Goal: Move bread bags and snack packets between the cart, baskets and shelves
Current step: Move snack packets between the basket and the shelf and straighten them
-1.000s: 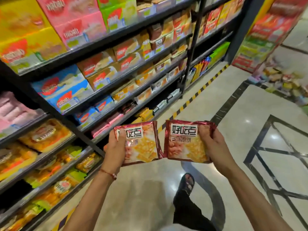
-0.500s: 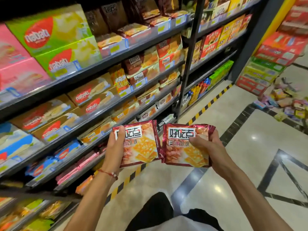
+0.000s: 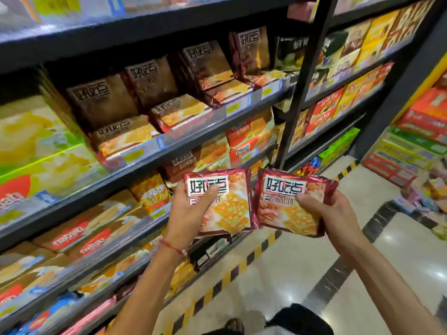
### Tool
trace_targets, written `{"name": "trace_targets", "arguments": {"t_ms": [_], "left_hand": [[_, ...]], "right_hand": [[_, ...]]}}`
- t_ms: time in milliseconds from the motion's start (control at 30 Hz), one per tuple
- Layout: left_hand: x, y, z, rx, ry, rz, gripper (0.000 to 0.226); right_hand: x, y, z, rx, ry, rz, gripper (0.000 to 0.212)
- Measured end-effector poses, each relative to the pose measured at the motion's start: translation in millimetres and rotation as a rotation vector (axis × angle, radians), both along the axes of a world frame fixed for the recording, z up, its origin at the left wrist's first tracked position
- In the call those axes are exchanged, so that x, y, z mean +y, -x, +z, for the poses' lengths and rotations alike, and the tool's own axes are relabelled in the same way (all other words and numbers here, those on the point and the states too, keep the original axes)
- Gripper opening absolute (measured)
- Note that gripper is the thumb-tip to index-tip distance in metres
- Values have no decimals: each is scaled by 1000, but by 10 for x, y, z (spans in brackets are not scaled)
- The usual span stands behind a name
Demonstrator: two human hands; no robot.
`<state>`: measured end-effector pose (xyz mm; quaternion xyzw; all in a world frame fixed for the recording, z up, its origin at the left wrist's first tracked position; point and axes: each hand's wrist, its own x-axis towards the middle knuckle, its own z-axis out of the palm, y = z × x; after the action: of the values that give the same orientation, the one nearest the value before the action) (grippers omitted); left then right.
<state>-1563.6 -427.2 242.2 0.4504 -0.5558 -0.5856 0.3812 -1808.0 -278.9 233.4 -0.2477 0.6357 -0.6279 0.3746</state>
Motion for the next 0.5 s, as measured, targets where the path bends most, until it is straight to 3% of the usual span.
{"name": "trace_targets", "arguments": {"t_ms": [233, 500], "left_hand": [[-477, 781, 199, 10, 28, 129, 41], [-554, 1559, 441, 44, -55, 332, 64]], "right_hand": [[-881, 1013, 138, 32, 72, 129, 43], [-1812, 2051, 333, 57, 139, 424, 44]]}}
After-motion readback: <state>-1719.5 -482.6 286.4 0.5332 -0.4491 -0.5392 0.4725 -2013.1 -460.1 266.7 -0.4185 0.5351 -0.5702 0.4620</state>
